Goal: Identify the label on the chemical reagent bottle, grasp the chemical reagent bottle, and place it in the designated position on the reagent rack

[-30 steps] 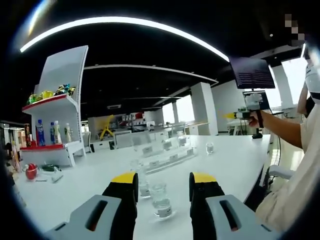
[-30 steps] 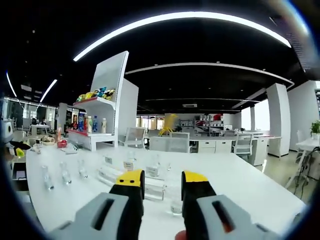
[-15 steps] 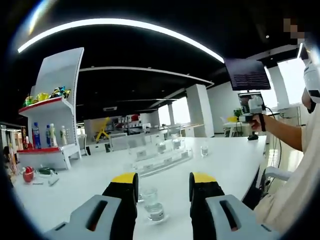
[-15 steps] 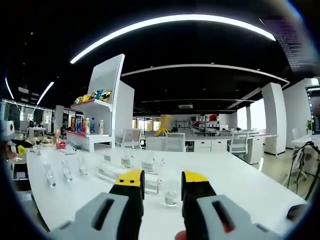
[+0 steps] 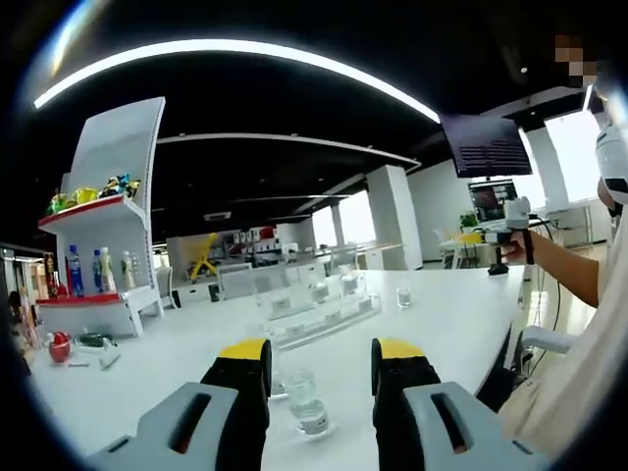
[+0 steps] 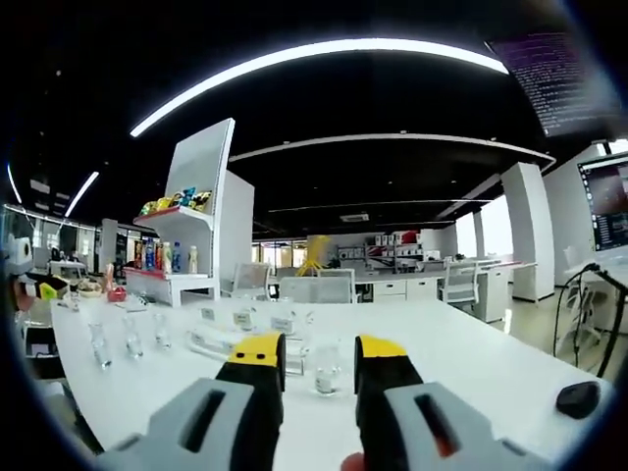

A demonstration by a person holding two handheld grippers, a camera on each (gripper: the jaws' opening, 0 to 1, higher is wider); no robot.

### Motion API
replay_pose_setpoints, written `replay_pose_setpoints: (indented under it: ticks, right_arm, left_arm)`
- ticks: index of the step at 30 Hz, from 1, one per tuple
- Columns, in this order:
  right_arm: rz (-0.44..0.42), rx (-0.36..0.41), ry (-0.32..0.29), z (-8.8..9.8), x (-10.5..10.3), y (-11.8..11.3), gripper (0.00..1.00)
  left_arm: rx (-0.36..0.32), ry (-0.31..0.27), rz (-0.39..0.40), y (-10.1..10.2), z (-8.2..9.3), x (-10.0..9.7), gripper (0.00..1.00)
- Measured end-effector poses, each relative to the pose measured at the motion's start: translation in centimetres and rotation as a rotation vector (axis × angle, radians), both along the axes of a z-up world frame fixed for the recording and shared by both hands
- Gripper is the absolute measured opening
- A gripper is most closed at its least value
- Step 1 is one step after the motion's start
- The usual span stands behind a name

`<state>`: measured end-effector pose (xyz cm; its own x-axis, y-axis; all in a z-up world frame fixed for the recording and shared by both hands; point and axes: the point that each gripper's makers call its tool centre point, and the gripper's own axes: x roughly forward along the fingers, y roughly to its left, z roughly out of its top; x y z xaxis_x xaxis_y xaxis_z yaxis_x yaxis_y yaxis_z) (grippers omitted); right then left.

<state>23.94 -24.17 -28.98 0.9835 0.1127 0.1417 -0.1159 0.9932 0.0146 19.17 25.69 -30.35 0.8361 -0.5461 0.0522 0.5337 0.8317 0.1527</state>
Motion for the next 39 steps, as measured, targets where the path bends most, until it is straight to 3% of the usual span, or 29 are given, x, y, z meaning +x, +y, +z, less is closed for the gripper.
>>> replay_pose_setpoints:
  ticks: [9, 20, 32, 39]
  right_arm:
    - [0.041, -0.004, -0.021, 0.3, -2.1, 1.4, 0.28]
    - [0.042, 0.072, -0.056, -0.2, -3.8, 0.7, 0.28]
    - [0.071, 0.039, 0.006, -2.4, -3.6, 1.3, 0.28]
    - [0.071, 0.037, 0.005, -1.9, -4.1, 0.9, 0.28]
  left_arm:
    - [-0.003, -0.012, 0.006, 1.0, 0.4, -0.3, 0.41]
    - [-0.007, 0.012, 0.031, 2.1, -0.9, 0.5, 0.41]
    - [-0.006, 0.037, 0.035, 2.2, -2.1, 1.1, 0.41]
    - [-0.012, 0.026, 0.045, 2.5, -1.6, 0.9, 0.41]
